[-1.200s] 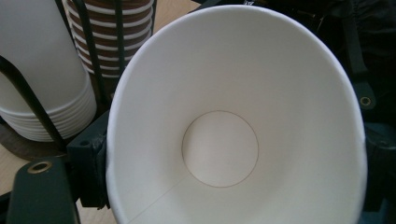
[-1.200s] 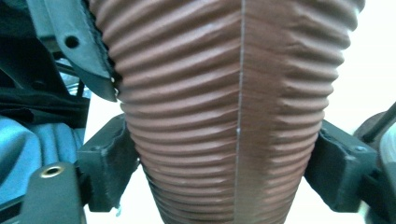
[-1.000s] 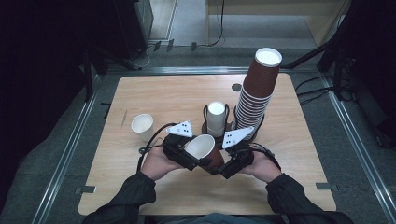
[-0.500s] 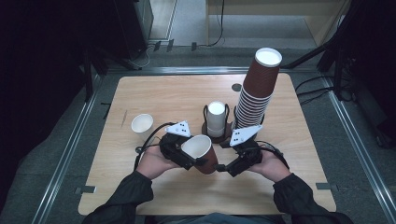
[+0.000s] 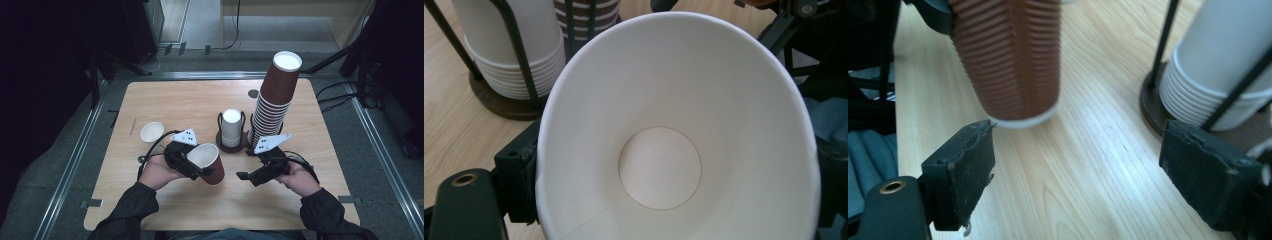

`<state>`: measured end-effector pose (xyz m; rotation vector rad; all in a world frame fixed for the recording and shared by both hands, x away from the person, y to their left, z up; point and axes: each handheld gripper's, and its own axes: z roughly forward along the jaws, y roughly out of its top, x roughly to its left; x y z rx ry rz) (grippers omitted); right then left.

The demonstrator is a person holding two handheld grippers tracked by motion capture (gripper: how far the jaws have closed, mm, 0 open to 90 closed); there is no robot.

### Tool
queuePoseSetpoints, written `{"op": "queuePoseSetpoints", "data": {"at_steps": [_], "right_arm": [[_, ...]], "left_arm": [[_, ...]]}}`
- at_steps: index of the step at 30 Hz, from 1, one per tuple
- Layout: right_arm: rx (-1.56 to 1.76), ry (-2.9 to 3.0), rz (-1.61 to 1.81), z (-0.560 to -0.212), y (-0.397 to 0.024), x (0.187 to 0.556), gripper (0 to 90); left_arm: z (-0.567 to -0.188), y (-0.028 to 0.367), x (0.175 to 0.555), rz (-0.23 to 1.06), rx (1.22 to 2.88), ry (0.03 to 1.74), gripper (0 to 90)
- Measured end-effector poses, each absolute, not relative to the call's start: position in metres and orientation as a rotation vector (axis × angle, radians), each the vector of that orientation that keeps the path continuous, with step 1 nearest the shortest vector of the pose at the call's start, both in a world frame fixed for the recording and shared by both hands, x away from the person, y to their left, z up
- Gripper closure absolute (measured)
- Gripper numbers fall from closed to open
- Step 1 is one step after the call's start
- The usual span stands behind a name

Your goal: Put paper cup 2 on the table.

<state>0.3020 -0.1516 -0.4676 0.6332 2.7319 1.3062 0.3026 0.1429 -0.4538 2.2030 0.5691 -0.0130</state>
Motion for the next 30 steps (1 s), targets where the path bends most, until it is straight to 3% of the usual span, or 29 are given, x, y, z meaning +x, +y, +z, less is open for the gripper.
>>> {"op": "queuePoseSetpoints", "data": {"at_steps": [30], "right_arm": [[0.689,2.679,1.290,-0.467,-0.177,0.308,18.6]], "left_arm": [[-0.457,0.197,0.290,0.039,2.206,0.698,10.6]]}}
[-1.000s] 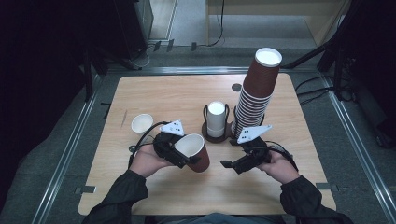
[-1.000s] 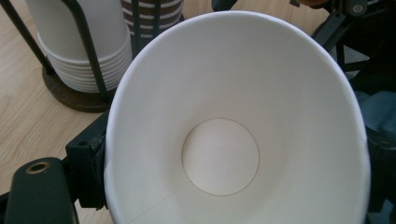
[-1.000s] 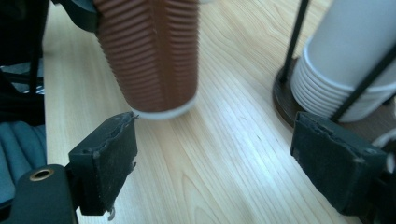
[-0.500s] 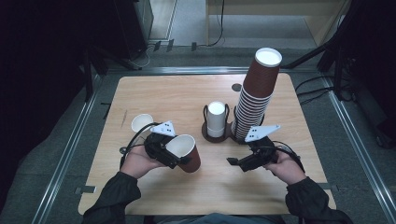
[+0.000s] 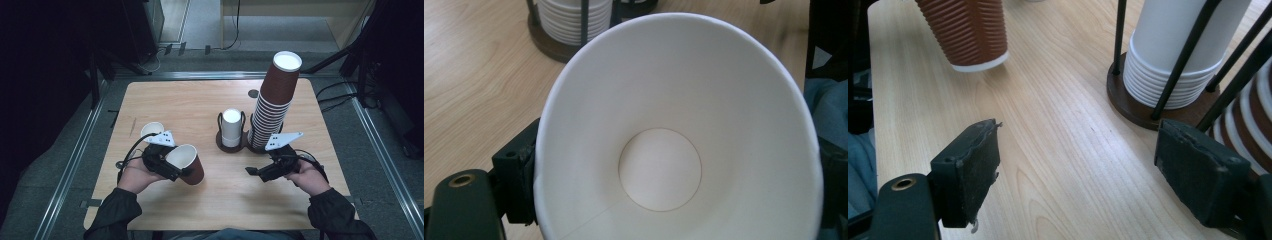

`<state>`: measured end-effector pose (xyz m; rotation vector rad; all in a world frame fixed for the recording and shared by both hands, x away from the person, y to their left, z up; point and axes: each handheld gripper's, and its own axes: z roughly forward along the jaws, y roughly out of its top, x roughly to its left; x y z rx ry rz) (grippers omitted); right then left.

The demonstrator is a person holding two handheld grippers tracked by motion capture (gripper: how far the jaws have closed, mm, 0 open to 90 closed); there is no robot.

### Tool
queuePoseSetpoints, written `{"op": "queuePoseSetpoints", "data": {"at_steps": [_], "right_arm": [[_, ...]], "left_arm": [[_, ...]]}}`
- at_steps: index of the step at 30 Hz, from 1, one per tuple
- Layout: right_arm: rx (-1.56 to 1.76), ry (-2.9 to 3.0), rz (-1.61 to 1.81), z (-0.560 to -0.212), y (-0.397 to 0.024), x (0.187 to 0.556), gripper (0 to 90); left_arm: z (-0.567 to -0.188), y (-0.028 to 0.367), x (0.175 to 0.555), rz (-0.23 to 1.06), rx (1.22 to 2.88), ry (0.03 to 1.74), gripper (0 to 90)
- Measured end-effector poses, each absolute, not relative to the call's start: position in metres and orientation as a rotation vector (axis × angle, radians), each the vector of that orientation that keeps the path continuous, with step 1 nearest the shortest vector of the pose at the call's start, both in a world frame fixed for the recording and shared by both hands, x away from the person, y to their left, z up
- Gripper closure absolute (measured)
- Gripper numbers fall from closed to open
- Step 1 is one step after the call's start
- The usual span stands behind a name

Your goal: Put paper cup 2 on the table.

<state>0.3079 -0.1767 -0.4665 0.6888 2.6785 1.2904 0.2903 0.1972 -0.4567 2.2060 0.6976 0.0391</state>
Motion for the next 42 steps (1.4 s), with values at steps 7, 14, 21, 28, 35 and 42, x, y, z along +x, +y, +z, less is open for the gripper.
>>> {"op": "queuePoseSetpoints", "data": {"at_steps": [7,14,21,28,35,42], "right_arm": [[0.691,2.680,1.290,-0.467,-0.177,0.308,18.6],[0.685,2.685,1.283,-0.468,-0.176,0.308,18.6],[0.683,2.694,1.275,-0.470,-0.175,0.308,18.6],[0.682,2.696,1.267,-0.471,-0.176,0.308,18.6],[0.677,2.697,1.266,-0.471,-0.175,0.308,18.6],[0.683,2.688,1.271,-0.471,-0.176,0.308,18.6]], "left_arm": [[-0.456,0.212,0.285,0.061,2.210,0.721,10.4],[-0.458,0.229,0.285,0.103,2.225,0.752,10.3],[-0.461,0.248,0.287,0.117,2.225,0.830,9.9],[-0.463,0.264,0.287,0.159,2.248,0.881,9.3],[-0.467,0.273,0.287,0.205,2.272,0.928,8.4],[-0.472,0.277,0.289,0.255,2.288,0.955,6.7]]}}
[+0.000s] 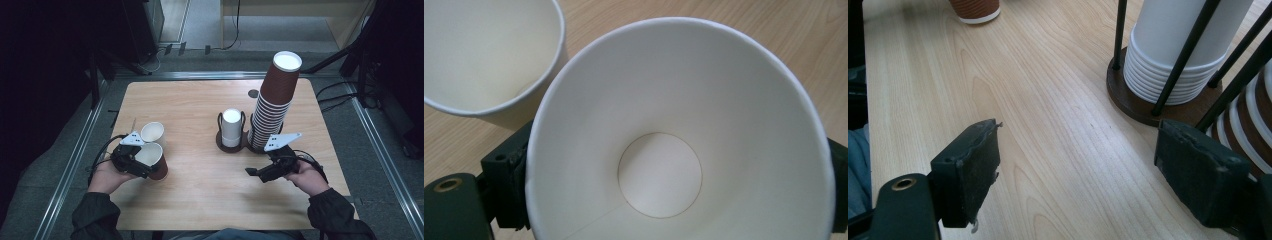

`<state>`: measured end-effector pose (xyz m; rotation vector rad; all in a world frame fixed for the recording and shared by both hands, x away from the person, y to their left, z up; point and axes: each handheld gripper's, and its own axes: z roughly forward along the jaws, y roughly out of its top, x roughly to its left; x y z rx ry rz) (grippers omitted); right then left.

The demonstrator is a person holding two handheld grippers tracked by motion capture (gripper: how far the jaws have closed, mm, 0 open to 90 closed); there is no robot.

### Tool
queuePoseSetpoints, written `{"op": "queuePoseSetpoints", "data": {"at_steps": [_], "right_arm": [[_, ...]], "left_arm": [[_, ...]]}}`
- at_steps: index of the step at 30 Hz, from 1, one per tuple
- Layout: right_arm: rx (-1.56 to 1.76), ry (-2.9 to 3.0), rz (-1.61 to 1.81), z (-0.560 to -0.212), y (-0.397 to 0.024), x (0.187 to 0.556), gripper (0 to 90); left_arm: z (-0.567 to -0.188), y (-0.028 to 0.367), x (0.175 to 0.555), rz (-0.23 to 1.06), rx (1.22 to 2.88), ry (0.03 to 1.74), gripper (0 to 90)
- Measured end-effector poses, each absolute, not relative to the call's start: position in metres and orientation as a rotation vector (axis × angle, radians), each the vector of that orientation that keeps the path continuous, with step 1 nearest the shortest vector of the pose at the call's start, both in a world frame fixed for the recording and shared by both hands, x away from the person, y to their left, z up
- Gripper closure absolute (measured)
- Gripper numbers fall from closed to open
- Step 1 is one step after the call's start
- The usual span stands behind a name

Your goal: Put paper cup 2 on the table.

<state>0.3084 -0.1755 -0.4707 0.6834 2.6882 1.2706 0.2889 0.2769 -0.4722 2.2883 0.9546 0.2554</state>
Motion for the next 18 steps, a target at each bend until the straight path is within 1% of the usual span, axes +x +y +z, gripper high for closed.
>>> {"op": "queuePoseSetpoints", "data": {"at_steps": [8,18], "right_arm": [[0.678,2.690,1.270,-0.4708,-0.1753,0.3084,18.6],[0.679,2.693,1.268,-0.4702,-0.1760,0.3086,18.6]], "left_arm": [[-0.4731,0.2739,0.2892,0.264,2.302,0.932,4.5],[-0.4703,0.2741,0.2882,0.231,2.279,0.926,3.1]]}}
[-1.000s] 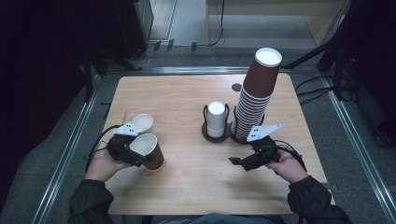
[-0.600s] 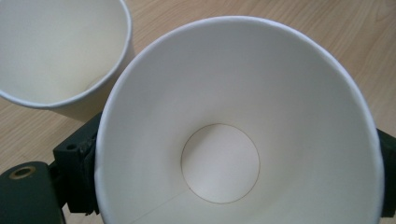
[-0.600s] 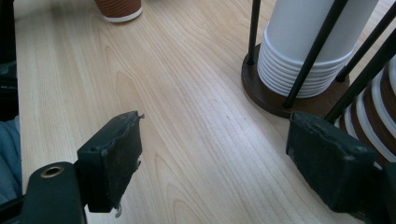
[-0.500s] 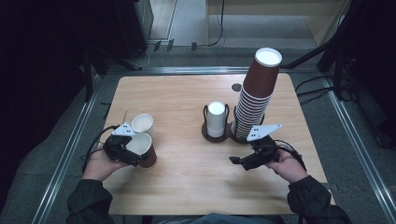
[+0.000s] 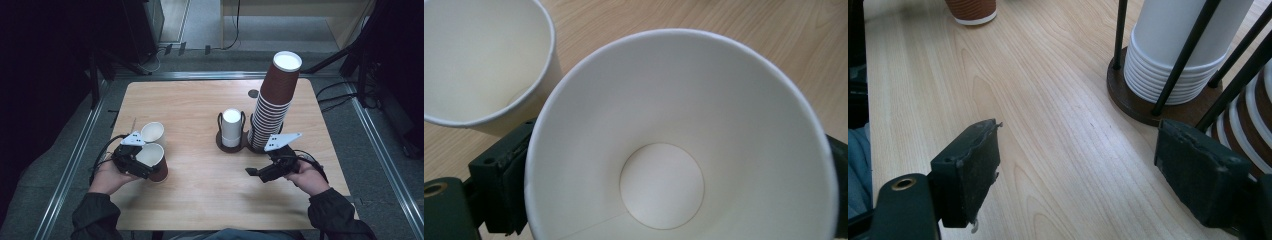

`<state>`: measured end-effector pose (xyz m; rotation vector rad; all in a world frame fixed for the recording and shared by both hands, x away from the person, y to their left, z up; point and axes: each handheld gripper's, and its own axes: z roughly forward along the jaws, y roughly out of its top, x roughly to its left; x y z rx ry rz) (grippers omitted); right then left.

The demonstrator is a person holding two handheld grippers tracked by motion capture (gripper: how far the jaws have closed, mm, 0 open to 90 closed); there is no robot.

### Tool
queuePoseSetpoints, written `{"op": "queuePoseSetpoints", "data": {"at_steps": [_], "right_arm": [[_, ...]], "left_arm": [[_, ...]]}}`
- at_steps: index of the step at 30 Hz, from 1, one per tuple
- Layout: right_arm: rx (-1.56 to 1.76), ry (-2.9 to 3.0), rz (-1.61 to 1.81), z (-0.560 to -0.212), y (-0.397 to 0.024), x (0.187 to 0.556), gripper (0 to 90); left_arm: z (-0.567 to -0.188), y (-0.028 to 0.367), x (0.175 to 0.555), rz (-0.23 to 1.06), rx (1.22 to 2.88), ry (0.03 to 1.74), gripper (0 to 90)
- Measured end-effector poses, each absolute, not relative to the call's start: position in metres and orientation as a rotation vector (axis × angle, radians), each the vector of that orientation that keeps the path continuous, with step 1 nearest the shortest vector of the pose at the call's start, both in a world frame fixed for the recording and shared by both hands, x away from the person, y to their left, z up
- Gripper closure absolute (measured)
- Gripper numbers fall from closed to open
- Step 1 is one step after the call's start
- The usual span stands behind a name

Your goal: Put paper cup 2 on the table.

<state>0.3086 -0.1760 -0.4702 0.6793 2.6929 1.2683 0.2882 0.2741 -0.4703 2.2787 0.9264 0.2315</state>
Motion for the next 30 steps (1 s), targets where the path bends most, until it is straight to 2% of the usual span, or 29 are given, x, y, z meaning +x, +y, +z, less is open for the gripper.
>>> {"op": "queuePoseSetpoints", "data": {"at_steps": [8,11,30], "right_arm": [[0.676,2.693,1.265,-0.470,-0.176,0.309,18.6],[0.669,2.694,1.262,-0.470,-0.176,0.308,18.6],[0.668,2.693,1.262,-0.469,-0.177,0.309,18.6]], "left_arm": [[-0.469,0.272,0.286,0.229,2.272,0.915,2.8],[-0.468,0.271,0.286,0.241,2.269,0.920,0.0],[-0.449,0.276,0.282,0.218,2.202,0.895,0.0]]}}
